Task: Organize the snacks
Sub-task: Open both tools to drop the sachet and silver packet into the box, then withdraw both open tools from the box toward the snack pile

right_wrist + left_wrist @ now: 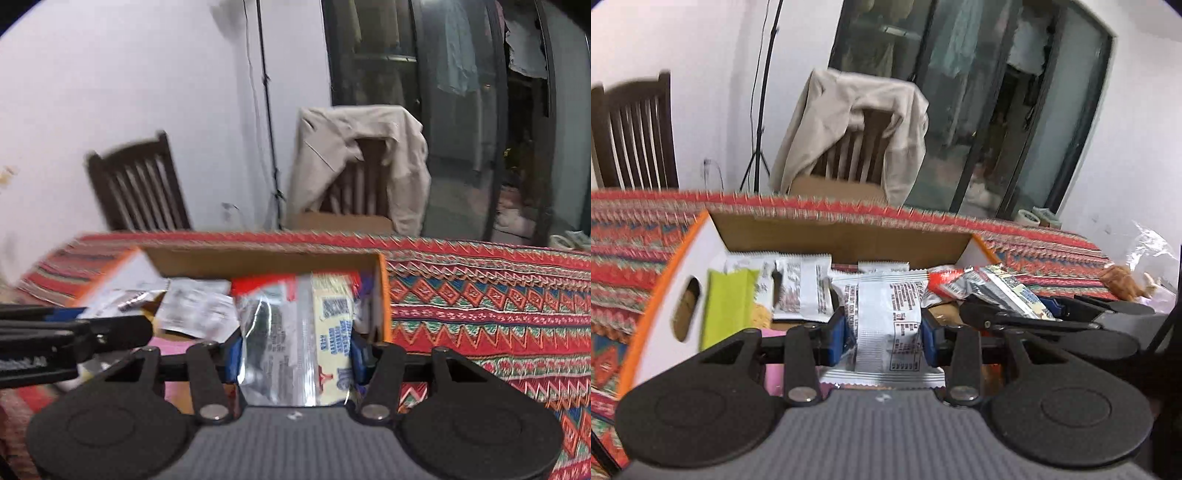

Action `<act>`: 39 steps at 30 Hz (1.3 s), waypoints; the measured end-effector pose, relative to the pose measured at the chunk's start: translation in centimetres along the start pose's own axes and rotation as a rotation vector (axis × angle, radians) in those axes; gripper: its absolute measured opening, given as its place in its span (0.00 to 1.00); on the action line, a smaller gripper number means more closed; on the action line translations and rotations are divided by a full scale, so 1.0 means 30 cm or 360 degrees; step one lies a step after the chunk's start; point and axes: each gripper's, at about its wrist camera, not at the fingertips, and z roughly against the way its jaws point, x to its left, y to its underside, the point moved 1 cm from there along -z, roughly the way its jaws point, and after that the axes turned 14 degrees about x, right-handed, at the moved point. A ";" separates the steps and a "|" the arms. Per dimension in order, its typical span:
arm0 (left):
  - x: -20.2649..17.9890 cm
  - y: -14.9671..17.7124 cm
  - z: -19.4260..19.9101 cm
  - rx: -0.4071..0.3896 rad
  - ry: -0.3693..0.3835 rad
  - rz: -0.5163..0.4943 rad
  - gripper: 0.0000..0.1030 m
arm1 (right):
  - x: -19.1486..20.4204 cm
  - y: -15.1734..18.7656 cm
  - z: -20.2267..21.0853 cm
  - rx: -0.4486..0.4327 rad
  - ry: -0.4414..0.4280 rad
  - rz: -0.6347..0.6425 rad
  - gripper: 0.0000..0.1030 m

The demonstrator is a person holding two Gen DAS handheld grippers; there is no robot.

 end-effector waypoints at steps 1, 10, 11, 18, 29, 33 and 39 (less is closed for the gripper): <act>0.005 -0.005 -0.031 0.0029 0.0013 0.0005 0.39 | 0.001 -0.006 -0.034 0.0024 0.0034 0.0009 0.51; 0.045 0.006 -0.158 0.0131 0.0021 0.0054 0.40 | 0.032 0.029 -0.090 0.0030 0.0185 0.0142 0.59; 0.048 0.010 -0.166 0.0136 0.0022 0.0061 0.41 | 0.025 0.034 -0.066 0.0012 0.0163 0.0129 0.64; 0.000 0.022 -0.126 0.0130 0.0072 -0.0021 0.50 | 0.001 0.032 0.075 -0.0082 0.0099 0.0102 0.75; 0.034 0.184 0.319 -0.0178 -0.0035 -0.0159 0.71 | 0.014 0.143 0.382 -0.0249 0.0118 0.0187 0.76; 0.061 0.344 0.480 -0.0262 -0.0091 -0.0200 0.77 | 0.023 0.271 0.514 -0.0291 0.0054 0.0209 0.81; 0.073 0.594 0.606 -0.0300 -0.0225 -0.0187 0.81 | 0.062 0.514 0.608 -0.0255 -0.0016 0.0213 0.85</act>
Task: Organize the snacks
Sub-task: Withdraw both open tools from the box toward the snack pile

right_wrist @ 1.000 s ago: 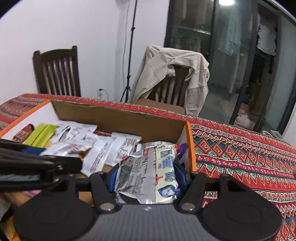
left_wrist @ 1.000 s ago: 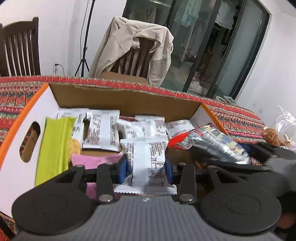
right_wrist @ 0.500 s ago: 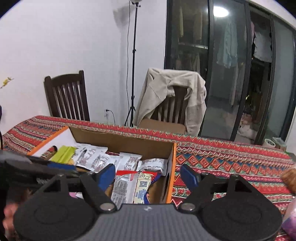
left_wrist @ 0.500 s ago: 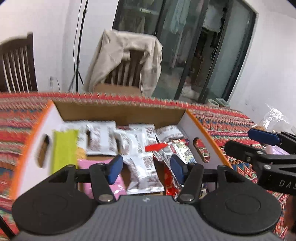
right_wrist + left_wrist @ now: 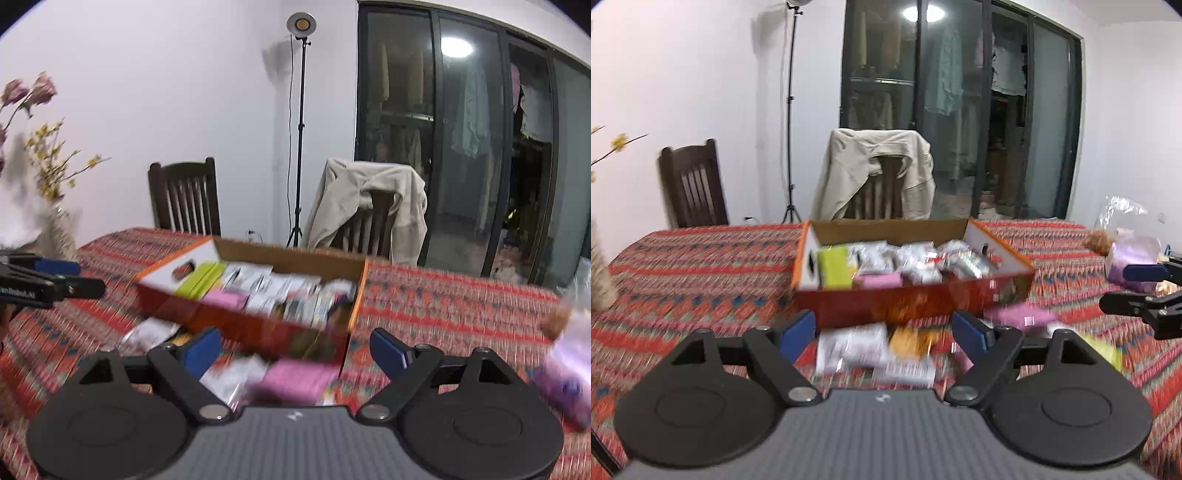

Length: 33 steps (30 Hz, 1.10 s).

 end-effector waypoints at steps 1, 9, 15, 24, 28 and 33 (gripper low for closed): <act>-0.001 0.034 0.016 0.0010 -0.0011 0.0011 0.81 | 0.013 0.032 0.013 0.0014 -0.0003 0.0003 0.85; 0.007 0.272 0.092 0.0175 -0.0013 0.0157 0.82 | 0.099 0.289 0.077 0.0135 -0.0005 -0.0041 0.86; 0.001 0.363 0.095 0.0266 -0.0061 0.0173 0.82 | 0.124 0.406 0.079 0.0229 -0.0005 -0.0061 0.86; -0.038 0.360 0.059 0.0303 -0.0040 0.0130 0.82 | 0.144 0.466 0.090 0.0268 -0.0052 -0.0098 0.86; -0.059 0.323 0.018 0.0315 0.0004 0.0132 0.82 | 0.129 0.453 0.071 0.0259 -0.0064 -0.0123 0.86; -0.132 0.239 -0.045 0.0289 0.0073 0.0069 0.82 | 0.095 0.414 0.037 0.0232 -0.0038 -0.0139 0.86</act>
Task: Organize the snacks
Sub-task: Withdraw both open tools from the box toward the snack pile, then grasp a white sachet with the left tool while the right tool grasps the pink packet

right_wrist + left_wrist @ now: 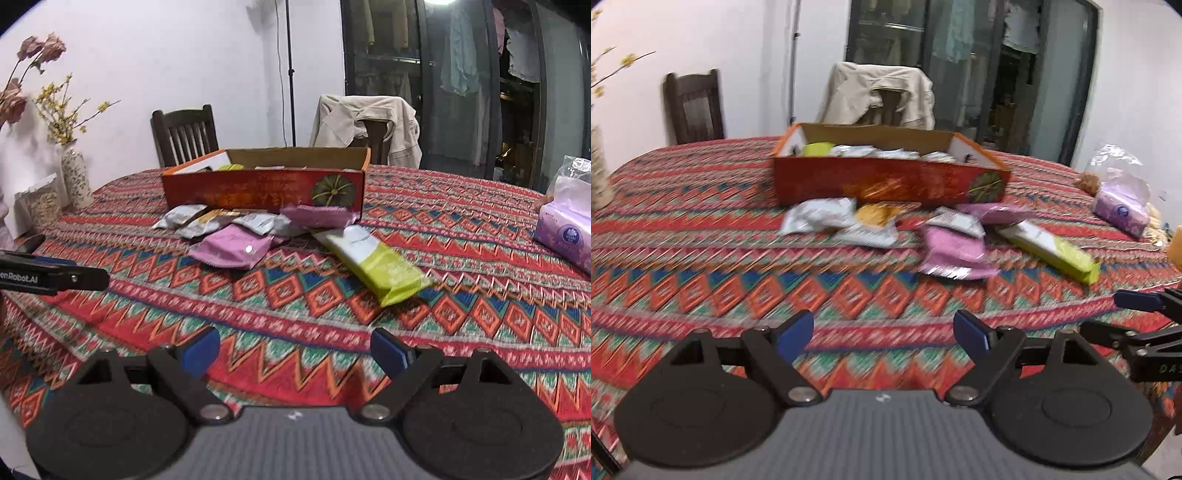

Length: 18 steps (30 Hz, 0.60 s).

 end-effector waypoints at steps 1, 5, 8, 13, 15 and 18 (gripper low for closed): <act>-0.027 -0.026 -0.015 -0.0012 0.0028 -0.0038 0.82 | -0.010 -0.013 -0.005 -0.0012 0.0004 -0.0007 0.86; -0.127 -0.154 -0.100 -0.0088 0.0051 -0.0211 0.82 | -0.052 -0.063 -0.017 -0.0057 0.0026 -0.0033 0.86; -0.185 -0.265 -0.199 -0.0072 0.0074 -0.0328 0.81 | -0.086 -0.098 -0.016 -0.0093 0.0050 -0.0050 0.86; -0.238 -0.381 -0.382 0.0067 0.0079 -0.0422 0.76 | -0.138 -0.131 -0.022 -0.0124 0.0083 -0.0108 0.86; -0.237 -0.395 -0.427 0.0123 0.0081 -0.0421 0.60 | -0.155 -0.139 -0.028 -0.0124 0.0095 -0.0132 0.86; -0.217 -0.398 -0.428 0.0126 0.0123 -0.0393 0.42 | -0.177 -0.159 -0.047 -0.0115 0.0088 -0.0167 0.86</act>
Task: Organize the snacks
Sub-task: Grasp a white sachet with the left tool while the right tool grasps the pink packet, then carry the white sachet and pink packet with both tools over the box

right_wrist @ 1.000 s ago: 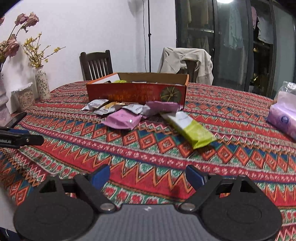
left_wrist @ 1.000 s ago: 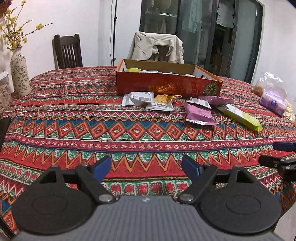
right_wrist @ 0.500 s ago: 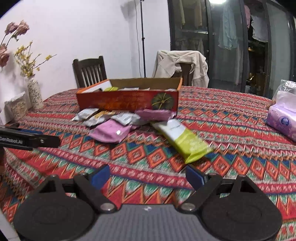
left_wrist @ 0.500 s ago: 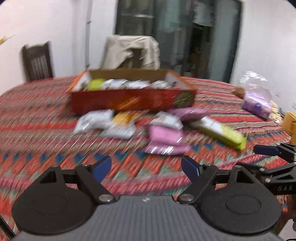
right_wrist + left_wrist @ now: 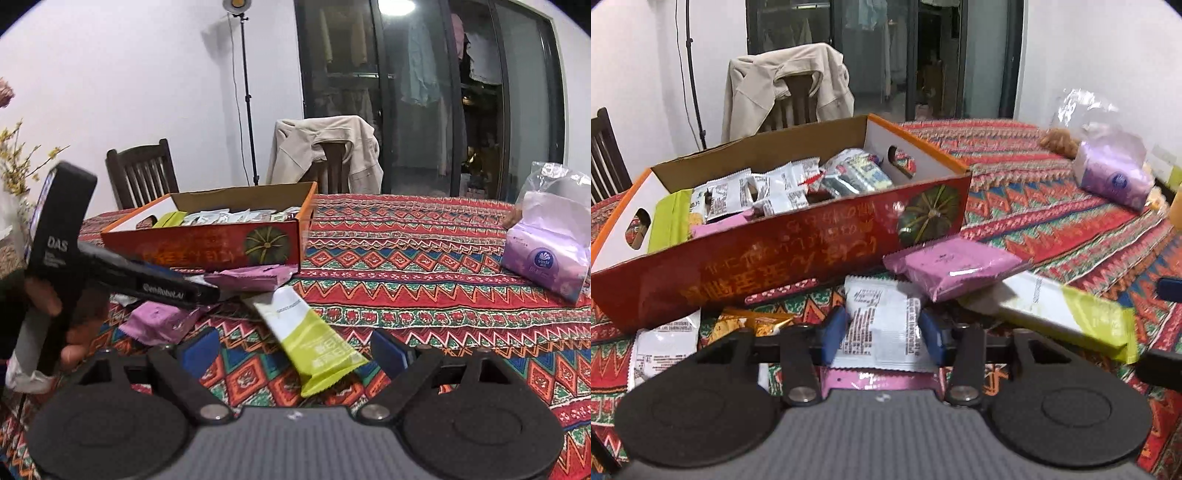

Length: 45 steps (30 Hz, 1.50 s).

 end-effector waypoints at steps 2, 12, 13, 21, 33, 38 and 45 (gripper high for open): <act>0.018 0.010 0.034 -0.0044 -0.0001 0.0028 0.40 | -0.004 -0.026 -0.025 0.0009 -0.0029 -0.0019 0.86; 0.239 0.209 0.302 -0.0234 -0.0125 0.0411 0.38 | 0.143 -0.244 -0.252 0.0124 -0.0152 0.0093 0.86; 0.261 0.238 0.318 -0.0232 -0.0132 0.0453 0.38 | 0.155 -0.272 -0.285 0.0139 -0.0151 0.0088 0.86; 0.375 0.398 0.385 -0.0209 -0.0199 0.0660 0.38 | 0.195 -0.348 -0.511 0.0343 0.0070 0.0148 0.63; 0.287 0.467 0.471 -0.0253 -0.0147 0.0640 0.38 | 0.242 -0.204 -0.168 0.0113 -0.0055 0.0206 0.59; 0.170 0.468 0.447 -0.0180 -0.0014 0.0551 0.38 | 0.258 -0.030 0.012 0.0118 -0.0152 0.0209 0.60; 0.067 0.449 0.453 -0.0172 -0.0008 0.0435 0.38 | 0.198 0.147 0.081 0.0200 -0.0200 0.0079 0.60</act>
